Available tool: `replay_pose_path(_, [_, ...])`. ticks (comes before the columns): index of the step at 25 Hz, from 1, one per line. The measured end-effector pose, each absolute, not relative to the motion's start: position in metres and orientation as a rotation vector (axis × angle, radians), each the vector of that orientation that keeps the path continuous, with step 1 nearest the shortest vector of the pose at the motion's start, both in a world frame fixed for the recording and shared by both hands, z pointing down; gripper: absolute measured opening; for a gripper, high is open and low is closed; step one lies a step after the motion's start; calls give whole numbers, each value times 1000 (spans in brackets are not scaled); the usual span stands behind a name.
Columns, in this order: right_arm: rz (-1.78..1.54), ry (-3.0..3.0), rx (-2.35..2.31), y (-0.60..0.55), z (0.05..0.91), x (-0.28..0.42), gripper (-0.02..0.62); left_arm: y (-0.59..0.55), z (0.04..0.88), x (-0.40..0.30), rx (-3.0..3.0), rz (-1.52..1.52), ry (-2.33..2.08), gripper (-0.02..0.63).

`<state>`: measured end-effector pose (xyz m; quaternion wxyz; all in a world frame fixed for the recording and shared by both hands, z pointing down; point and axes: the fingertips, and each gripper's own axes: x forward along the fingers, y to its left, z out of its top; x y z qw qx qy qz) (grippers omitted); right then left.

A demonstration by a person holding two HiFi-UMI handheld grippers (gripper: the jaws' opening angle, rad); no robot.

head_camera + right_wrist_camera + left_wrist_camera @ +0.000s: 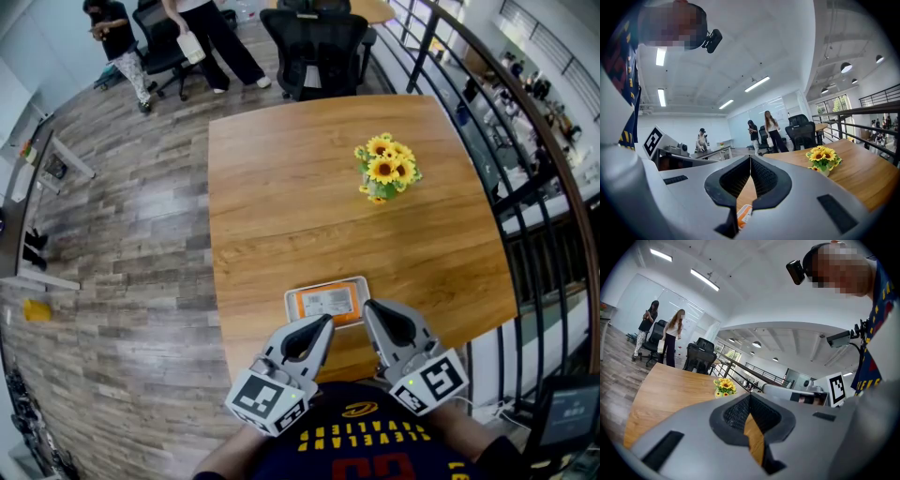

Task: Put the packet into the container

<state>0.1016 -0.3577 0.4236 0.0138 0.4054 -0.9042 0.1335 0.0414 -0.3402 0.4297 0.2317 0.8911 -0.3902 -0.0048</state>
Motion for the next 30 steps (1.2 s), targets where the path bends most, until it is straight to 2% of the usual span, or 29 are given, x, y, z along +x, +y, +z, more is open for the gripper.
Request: replay_pose_path(30, [419,-2815,1254,-357,427,104,11,-341,438,43,2445,18,-1077,0])
